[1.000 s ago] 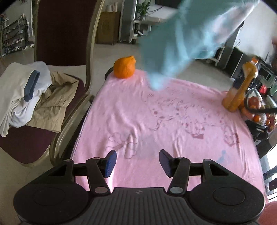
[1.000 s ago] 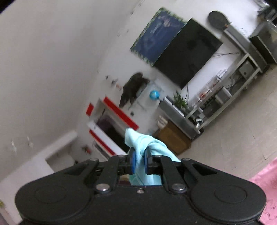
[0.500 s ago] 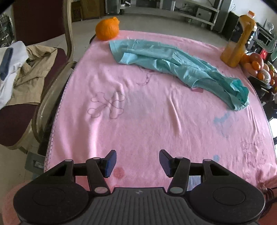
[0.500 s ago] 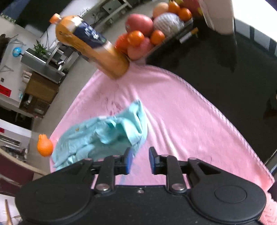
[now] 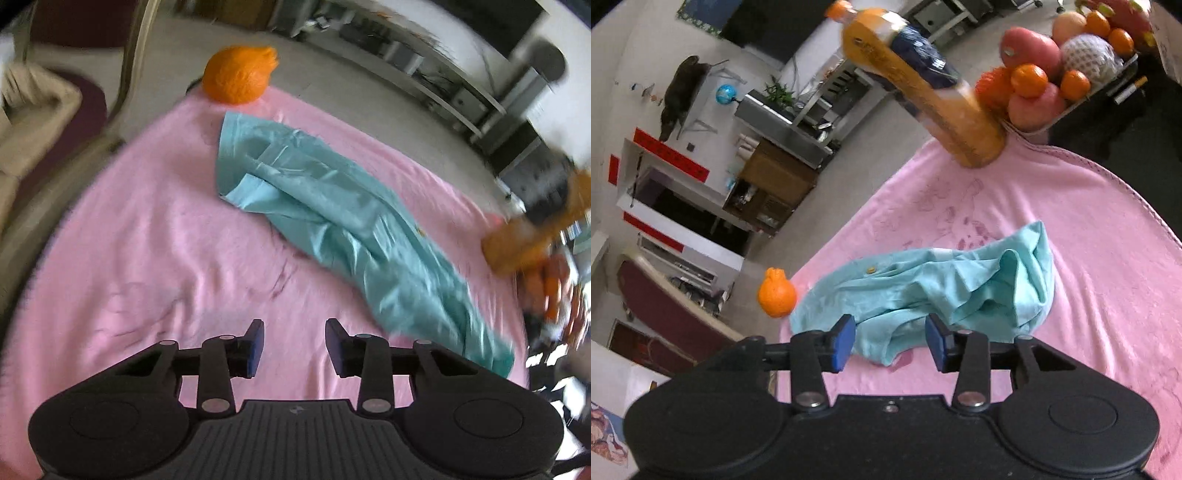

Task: Fold clothes
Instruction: 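Lift the T-shirt high with the right tool and shake it out, then grasp another edge of the T-shirt with the left tool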

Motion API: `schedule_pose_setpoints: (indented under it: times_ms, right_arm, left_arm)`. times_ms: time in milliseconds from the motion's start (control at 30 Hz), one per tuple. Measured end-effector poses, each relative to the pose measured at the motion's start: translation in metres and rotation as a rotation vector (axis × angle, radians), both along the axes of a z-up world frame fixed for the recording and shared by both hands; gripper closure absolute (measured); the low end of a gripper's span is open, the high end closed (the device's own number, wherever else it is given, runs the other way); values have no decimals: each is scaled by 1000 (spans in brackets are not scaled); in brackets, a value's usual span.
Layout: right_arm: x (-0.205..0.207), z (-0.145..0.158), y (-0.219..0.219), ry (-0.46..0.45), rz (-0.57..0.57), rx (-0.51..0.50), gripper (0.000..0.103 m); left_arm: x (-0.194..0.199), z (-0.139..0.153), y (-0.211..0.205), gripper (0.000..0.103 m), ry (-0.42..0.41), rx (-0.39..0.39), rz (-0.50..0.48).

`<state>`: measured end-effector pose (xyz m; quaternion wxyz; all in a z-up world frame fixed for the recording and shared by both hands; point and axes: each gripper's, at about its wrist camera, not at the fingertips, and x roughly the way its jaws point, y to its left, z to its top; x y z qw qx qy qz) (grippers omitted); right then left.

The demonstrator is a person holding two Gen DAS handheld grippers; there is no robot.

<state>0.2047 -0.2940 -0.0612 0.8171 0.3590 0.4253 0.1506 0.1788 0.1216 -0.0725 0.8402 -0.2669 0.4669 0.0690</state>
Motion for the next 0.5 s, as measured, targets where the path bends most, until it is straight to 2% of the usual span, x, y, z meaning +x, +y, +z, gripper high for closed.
schedule_pose_setpoints:
  times_ms: [133,233,367,400,433,467,500]
  right_arm:
    - [7,-23,-12,37,-47,-31,62]
    - [12,-37,-19,66,-84,-54,62]
    - [19,-54,-27,98,-132,-90,62]
    - [21,-55,-27,103,-137,-101,62]
    - [22,-57,-27,109,-141,-110,63]
    - [22,-57,-26,111,-143,-107,63]
    - [22,-56,-27,111,-144,-98,63]
  left_arm:
    - [38,-32,13,61,12,-120,56]
    - [61,-51,17,63,24,-150,82]
    - [75,-55,12,65,-43,-125,42]
    - [78,-55,10,72,-53,-104,32]
    - [80,-55,8,92,-60,-76,23]
    - [83,-54,5,102,-65,-47,11]
    - [84,-54,2,103,-73,-25,-3]
